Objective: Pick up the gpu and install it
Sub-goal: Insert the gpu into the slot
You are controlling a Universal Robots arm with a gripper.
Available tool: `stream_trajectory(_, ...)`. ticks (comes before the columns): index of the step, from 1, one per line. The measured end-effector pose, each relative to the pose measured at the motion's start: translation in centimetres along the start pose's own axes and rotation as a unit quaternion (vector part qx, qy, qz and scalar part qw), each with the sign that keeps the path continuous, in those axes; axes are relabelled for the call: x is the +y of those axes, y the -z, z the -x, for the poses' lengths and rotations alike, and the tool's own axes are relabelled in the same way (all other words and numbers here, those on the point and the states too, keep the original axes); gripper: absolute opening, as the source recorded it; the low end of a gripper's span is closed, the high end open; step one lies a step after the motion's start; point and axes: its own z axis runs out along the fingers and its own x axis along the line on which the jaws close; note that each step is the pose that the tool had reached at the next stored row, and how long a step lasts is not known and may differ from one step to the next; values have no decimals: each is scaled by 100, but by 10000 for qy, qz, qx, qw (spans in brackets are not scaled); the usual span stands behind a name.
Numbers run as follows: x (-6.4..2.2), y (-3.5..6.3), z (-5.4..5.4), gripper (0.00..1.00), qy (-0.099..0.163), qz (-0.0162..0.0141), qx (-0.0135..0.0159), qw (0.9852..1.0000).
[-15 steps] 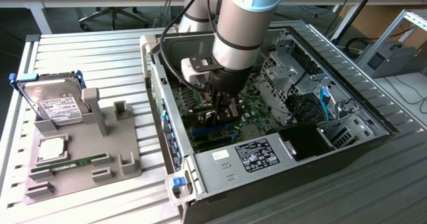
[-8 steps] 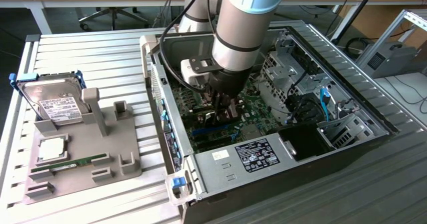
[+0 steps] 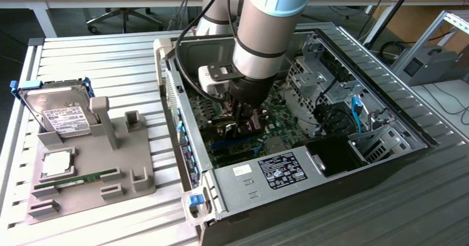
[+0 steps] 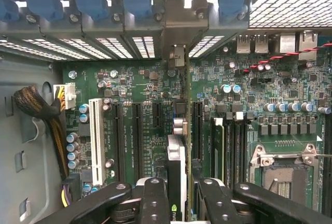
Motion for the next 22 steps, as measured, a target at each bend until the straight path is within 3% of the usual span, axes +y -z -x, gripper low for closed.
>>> stream_trajectory(22, 0, 57, 1, 27, -1, 0, 1, 10000)
